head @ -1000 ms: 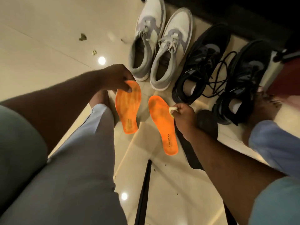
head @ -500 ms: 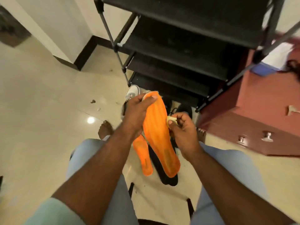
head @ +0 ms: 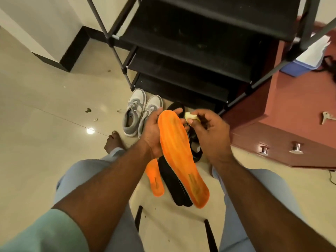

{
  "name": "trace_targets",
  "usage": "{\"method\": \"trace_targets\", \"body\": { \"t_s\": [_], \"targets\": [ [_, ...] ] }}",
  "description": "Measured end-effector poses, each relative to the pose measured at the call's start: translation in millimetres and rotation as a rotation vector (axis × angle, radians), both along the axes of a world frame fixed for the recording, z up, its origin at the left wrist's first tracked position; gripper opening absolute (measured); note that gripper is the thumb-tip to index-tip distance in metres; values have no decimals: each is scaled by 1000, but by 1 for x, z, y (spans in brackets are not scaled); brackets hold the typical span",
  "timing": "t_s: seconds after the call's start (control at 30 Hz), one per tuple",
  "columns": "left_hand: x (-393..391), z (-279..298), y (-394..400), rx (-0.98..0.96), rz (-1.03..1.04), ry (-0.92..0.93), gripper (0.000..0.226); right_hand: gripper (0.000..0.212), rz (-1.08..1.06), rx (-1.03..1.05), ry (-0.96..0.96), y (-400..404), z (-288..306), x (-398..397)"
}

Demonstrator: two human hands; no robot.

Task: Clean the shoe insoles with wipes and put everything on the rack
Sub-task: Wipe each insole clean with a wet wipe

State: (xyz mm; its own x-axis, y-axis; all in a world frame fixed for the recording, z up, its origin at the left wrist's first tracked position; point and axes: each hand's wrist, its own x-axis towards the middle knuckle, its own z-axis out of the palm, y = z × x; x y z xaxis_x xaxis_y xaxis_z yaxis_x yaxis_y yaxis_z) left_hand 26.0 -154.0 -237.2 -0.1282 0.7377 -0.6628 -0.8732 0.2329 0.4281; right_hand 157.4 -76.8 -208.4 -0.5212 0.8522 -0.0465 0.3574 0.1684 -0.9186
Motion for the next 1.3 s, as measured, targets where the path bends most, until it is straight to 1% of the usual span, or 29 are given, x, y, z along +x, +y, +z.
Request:
{"method": "trace_targets", "body": {
  "t_s": [0.1,0.17,0.23,0.33,0.43,0.47,0.57,0.63,0.7,0.77,0.83,0.87,0.9,1.0,1.03,1.1,1.17,1.2,1.3],
  "targets": [
    [-9,-13,16,-88,-118,-31,64,32,95,143,-36,14,-14,-19],
    [-16,-22,28,-84,-202,-41,58,27,127,257,-39,25,-25,-33],
    [-19,-26,38,-70,-241,-65,54,23,122,297,-46,34,-33,-44],
    [-23,-33,49,-87,-232,-102,65,22,134,339,-98,46,-45,-56],
    [-31,-32,52,-69,-194,-127,76,24,163,344,-140,55,-51,-65],
    [-32,-31,52,-58,-180,-123,75,24,156,332,-144,56,-52,-66],
    [-31,-27,54,-47,-168,-81,61,22,118,246,-109,60,-51,-71],
    [-30,-28,53,-78,-148,-32,59,23,141,203,-100,61,-50,-72],
    [-34,-29,52,-80,-126,-30,63,23,217,182,-109,61,-49,-71],
    [-36,-31,51,-45,-72,-65,65,21,371,145,-138,60,-48,-71],
    [-36,-35,52,-12,-46,-97,63,19,495,212,-175,60,-50,-68],
    [-34,-36,54,5,-54,-108,64,20,491,271,-187,62,-52,-66],
    [-33,-35,56,26,-65,-124,65,20,442,318,-197,67,-53,-65],
    [-28,-30,64,39,-93,-145,64,20,222,406,-247,79,-53,-61],
    [-28,-29,65,32,-83,-134,61,20,207,418,-247,78,-52,-62],
    [-31,-29,64,21,-37,-116,56,19,302,441,-204,65,-51,-65],
    [-36,-30,62,2,-20,-118,57,20,390,456,-189,55,-51,-66],
    [-37,-30,61,-11,-31,-115,61,20,376,457,-203,55,-52,-65],
    [-35,-30,61,-9,-94,-94,69,18,207,457,-276,70,-57,-60]
  ]
}}
